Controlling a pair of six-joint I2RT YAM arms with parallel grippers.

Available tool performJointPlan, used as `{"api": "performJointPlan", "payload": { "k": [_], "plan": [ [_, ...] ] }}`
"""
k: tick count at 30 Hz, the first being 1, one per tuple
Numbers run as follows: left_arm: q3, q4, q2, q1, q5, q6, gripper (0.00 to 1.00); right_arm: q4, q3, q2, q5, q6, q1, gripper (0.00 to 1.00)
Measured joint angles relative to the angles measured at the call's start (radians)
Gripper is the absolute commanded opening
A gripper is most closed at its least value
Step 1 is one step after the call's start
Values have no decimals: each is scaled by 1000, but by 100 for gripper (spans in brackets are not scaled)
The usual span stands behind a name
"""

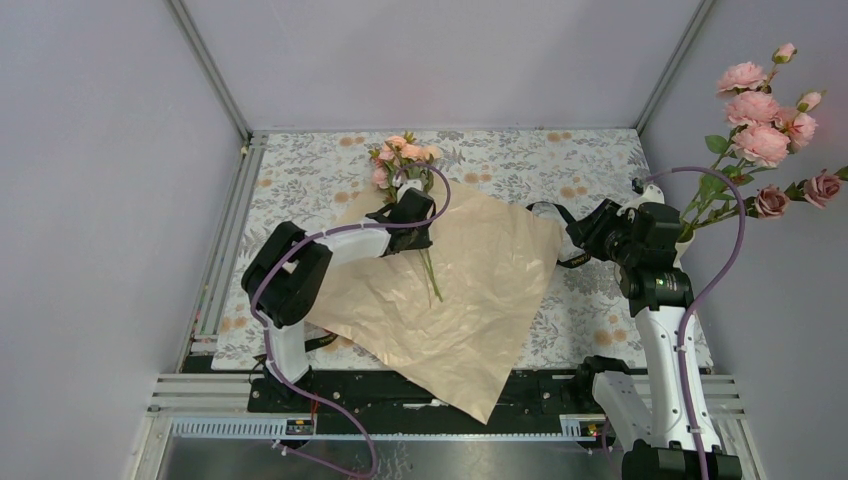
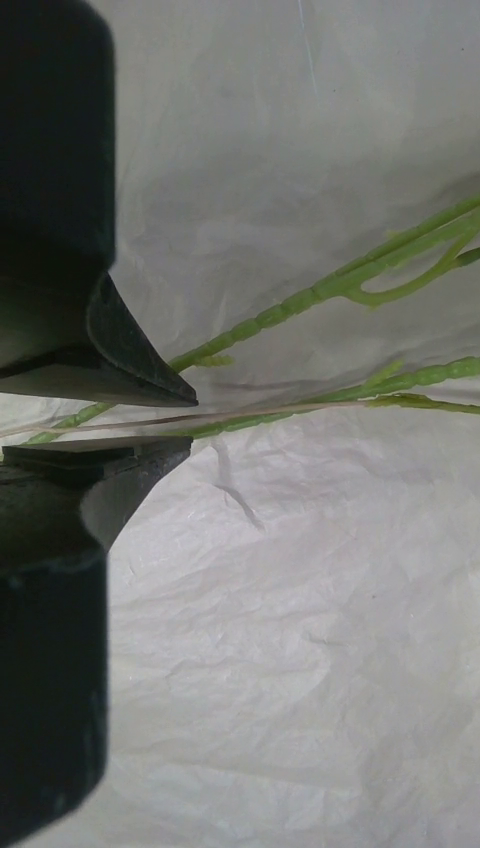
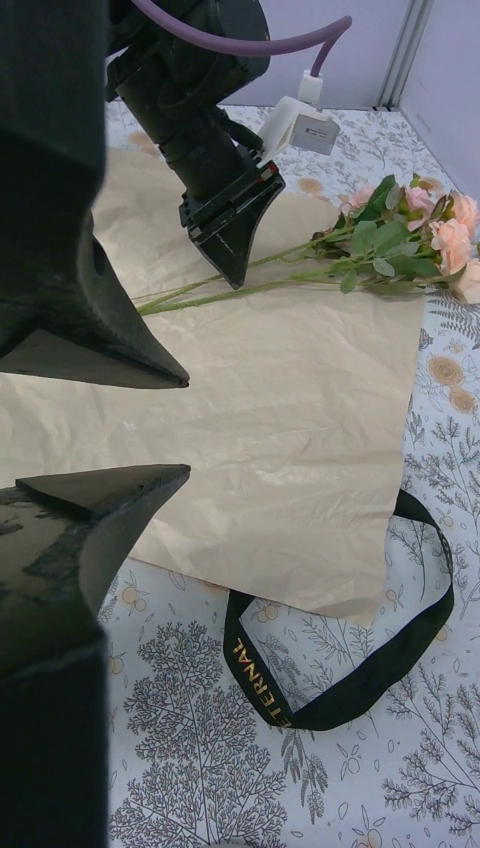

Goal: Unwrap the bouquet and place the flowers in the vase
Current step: Pick up the fake flower from the wrapping paper.

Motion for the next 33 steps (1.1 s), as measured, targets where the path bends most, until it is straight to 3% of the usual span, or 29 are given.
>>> {"api": "performJointPlan", "payload": {
  "k": [12, 19, 28, 33],
  "plan": [
    [8, -14, 14, -2, 0, -1, 13, 0, 0, 0, 0, 0, 0, 40],
    [14, -18, 25, -2, 1, -24, 0, 0, 0, -2, 0, 0, 0, 40],
    [15, -17, 17, -2, 11, -101, 0, -1, 0, -18, 0, 0, 0, 40],
    [-21, 15, -61, -2, 27, -137, 0, -1, 0, -24, -2, 5, 0, 40]
  ]
}}
